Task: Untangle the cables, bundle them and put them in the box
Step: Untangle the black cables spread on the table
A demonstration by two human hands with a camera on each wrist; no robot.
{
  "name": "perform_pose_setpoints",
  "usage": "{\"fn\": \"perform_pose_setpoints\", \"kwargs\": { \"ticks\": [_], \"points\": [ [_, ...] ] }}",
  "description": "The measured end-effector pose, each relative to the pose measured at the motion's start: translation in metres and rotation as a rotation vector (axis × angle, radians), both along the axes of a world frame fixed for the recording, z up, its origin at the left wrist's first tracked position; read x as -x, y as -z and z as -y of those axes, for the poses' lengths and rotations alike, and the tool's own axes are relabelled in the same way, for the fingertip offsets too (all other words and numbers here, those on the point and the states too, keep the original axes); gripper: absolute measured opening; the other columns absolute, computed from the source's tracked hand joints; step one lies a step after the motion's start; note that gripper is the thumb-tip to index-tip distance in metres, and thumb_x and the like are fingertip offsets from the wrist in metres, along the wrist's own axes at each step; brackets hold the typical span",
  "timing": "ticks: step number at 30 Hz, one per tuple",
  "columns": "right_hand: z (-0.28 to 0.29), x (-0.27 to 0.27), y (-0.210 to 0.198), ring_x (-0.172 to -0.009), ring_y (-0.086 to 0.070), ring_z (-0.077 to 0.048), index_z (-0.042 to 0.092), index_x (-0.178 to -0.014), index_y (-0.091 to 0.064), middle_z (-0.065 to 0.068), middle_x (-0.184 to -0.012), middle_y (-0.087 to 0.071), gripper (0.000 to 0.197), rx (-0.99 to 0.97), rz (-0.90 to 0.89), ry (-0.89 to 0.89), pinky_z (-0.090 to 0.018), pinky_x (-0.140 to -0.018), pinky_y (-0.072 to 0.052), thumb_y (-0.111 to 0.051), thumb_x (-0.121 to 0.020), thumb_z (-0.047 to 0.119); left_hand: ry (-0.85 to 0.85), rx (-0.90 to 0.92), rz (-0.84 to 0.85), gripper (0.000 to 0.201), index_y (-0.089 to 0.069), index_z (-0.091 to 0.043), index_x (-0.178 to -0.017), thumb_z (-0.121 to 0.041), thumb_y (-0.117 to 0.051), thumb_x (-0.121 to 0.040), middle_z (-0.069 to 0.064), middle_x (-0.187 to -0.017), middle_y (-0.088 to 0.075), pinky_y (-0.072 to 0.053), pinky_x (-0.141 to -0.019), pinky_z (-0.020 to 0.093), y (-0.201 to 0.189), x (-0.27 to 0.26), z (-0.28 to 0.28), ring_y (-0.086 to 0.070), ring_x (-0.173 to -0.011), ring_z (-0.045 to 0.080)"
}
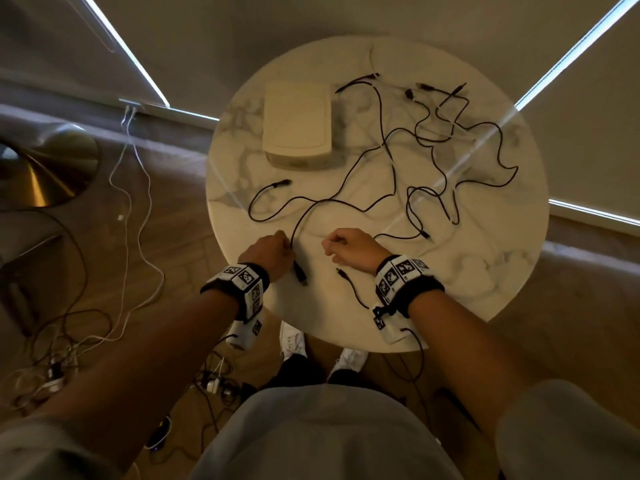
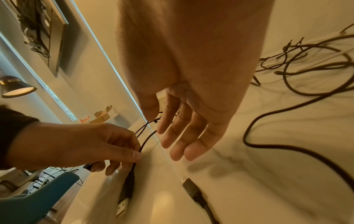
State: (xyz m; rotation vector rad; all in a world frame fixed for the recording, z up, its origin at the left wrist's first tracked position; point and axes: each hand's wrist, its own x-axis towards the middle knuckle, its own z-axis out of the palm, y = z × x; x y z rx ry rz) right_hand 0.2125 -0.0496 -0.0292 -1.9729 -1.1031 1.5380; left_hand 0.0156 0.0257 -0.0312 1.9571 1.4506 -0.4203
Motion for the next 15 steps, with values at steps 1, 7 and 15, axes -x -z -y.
{"fn": "perform_pose_setpoints", "kwargs": {
  "ticks": [1,7,15],
  "points": [
    [-0.003,0.000,0.001,-0.097,-0.071,-0.025,0.011,-0.105,-0.069,-0.004,-0.105,-0.074,0.024,0.002,0.000,-0.003,-0.038,-0.088,-0.057,-0.059,-0.098,0.031,-0.002,-0.001,0.009,0.025,-0.055,-0.022,-0.113,-0.037,-0.052,-0.093,0.008,-0.115,-0.062,-0.053,-0.084,0.041,0.000,0.000,-0.002,-0.060,-0.096,0.030],
    [-0.014,0.006,0.001,-0.091,-0.071,-0.019,0.014,-0.104,-0.070,-0.002,-0.101,-0.072,0.026,0.003,0.014,0.031,-0.027,-0.072,-0.052,-0.056,-0.099,0.036,0.019,-0.031,0.183,0.014,-0.053,-0.027,-0.105,-0.036,-0.053,-0.094,-0.002,-0.105,-0.063,-0.054,-0.079,0.040,-0.006,-0.004,-0.001,-0.061,-0.088,0.023],
    [-0.023,0.012,-0.006,-0.091,-0.072,-0.015,0.013,-0.102,-0.073,-0.003,-0.100,-0.074,0.030,-0.012,-0.008,0.118,-0.033,-0.079,-0.053,-0.061,-0.096,0.039,0.194,-0.014,0.254,0.020,-0.047,-0.026,-0.109,-0.042,-0.050,-0.098,-0.002,-0.111,-0.069,-0.057,-0.077,0.043,-0.011,-0.006,0.025,-0.065,-0.087,0.022]
  ]
}}
